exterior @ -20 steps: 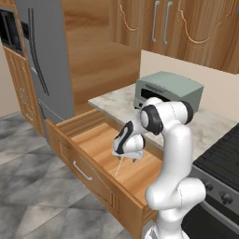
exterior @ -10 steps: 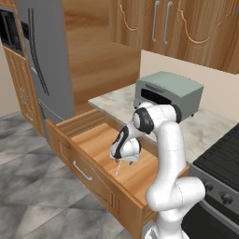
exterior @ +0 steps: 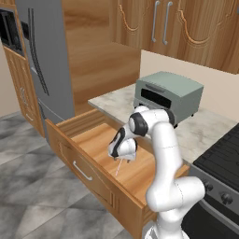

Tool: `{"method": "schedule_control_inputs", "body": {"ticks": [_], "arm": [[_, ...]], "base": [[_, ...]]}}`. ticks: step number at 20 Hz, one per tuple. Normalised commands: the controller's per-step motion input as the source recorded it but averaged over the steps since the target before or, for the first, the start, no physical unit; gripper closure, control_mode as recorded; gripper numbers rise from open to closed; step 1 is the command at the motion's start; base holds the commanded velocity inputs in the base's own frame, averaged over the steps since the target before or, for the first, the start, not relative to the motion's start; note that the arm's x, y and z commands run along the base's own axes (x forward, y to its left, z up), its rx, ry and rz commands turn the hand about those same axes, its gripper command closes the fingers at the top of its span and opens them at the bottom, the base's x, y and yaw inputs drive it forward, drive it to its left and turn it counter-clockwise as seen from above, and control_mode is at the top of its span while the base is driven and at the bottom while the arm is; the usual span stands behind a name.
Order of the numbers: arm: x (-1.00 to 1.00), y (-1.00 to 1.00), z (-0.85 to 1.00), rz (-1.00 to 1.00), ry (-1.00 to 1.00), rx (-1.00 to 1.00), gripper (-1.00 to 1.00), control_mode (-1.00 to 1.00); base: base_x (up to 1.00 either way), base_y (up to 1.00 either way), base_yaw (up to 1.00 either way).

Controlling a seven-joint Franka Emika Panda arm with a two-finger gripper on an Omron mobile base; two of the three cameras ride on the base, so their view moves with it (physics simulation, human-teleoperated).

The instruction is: Take a straw from the drawer in front and place it inside the glass cup on the dining counter.

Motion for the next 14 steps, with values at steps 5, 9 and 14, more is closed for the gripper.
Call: {"method": "schedule_control_inputs", "body": {"ticks": [5,9,14], "arm": [[0.16,0.0,-0.34,0.0,0.0,0.0,-1.0,-1.0],[0.04,0.0,-0.27,0.0,0.0,0.0,-1.0,-1.0],[0.0,0.0,-0.29,0.0,0.0,0.0,-1.0,-1.0]], "base": [[0.0,0.0,0.0],[0.0,0.0,0.0],[0.0,0.0,0.0]]}}
